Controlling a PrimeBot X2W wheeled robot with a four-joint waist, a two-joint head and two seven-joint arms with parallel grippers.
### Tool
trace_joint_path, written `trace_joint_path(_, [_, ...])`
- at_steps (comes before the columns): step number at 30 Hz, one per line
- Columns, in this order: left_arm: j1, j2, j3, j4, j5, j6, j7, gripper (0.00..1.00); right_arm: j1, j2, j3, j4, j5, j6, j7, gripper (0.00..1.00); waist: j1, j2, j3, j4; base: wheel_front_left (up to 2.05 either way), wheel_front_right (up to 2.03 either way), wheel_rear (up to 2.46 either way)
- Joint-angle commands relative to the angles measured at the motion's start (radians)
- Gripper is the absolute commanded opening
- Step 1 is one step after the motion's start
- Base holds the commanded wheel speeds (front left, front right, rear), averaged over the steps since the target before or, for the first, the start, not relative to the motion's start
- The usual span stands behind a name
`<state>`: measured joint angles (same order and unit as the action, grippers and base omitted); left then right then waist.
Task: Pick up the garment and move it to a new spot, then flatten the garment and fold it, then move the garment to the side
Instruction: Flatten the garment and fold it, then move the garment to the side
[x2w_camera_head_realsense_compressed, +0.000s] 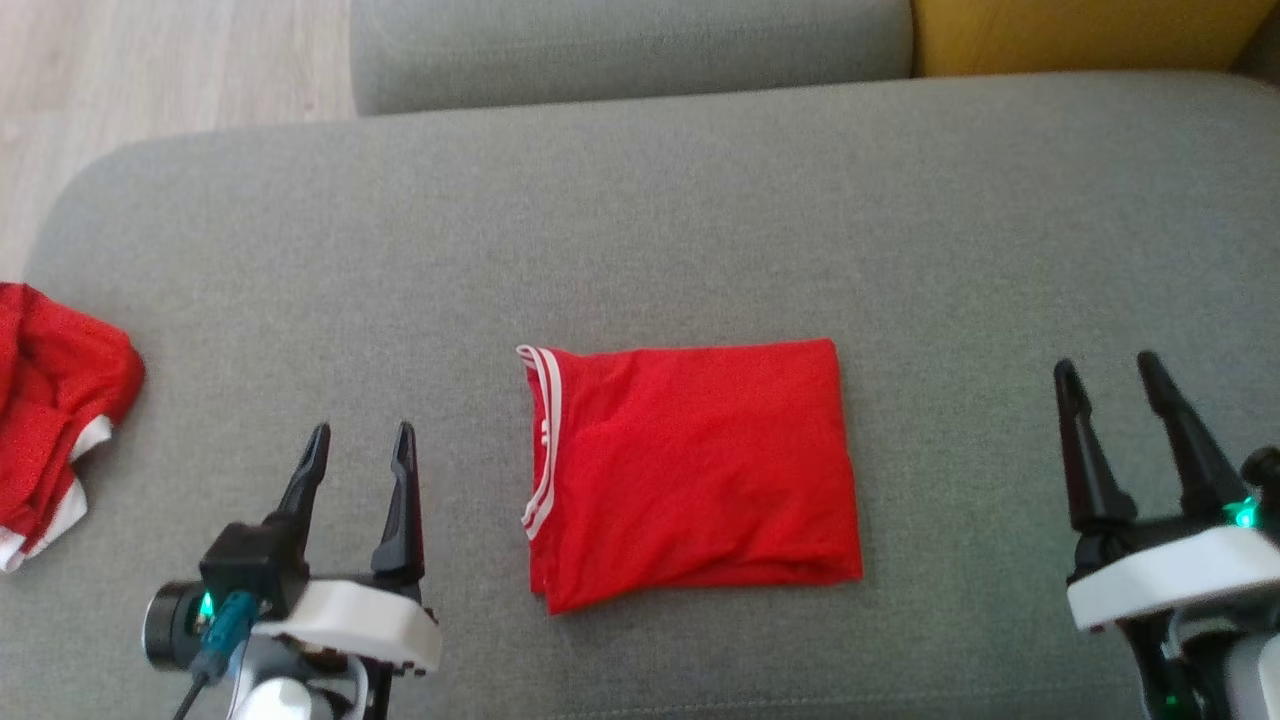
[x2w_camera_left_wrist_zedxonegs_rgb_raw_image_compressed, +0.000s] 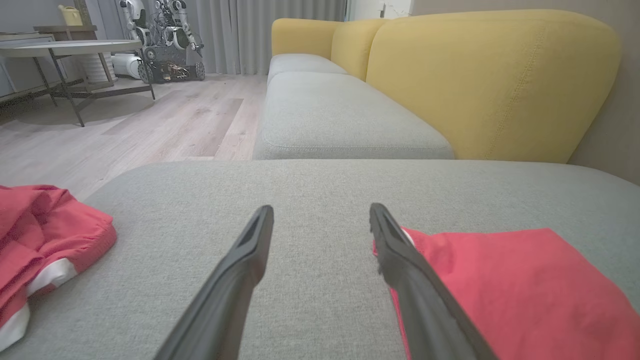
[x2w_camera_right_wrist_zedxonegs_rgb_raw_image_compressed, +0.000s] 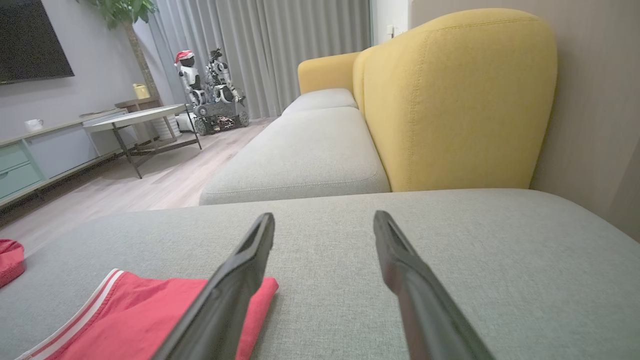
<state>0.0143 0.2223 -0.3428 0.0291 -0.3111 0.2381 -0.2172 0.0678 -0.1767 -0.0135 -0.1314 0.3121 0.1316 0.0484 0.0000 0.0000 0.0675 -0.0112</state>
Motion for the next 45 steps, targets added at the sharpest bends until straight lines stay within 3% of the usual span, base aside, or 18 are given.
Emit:
trace_joint_path(1, [-0.023,0.023,0.039,-0.028,-0.003,0.003,0.0,1.0,-0.009,-0.011,0.016,-0.038,-0.007,-0.001,0.002,1.0,0.0,0.0,-0.016,0.0,0.0,0.0,0.0])
trace_joint_path(12, [0.039,0.043,0.044,-0.033,-0.018,0.019,0.019,1.0,0.049,0.007,0.021,-0.045,-0.03,-0.001,0.025,1.0,0.0,0.0,-0.075,0.007,0.0,0.0,0.0])
trace_joint_path(45, [0.025,0.056,0.029,-0.068,-0.018,0.044,0.028,1.0,0.041,0.009,0.017,-0.053,-0.04,-0.001,0.033,1.0,0.0,0.0,-0.04,0.028,0.0,0.0,0.0])
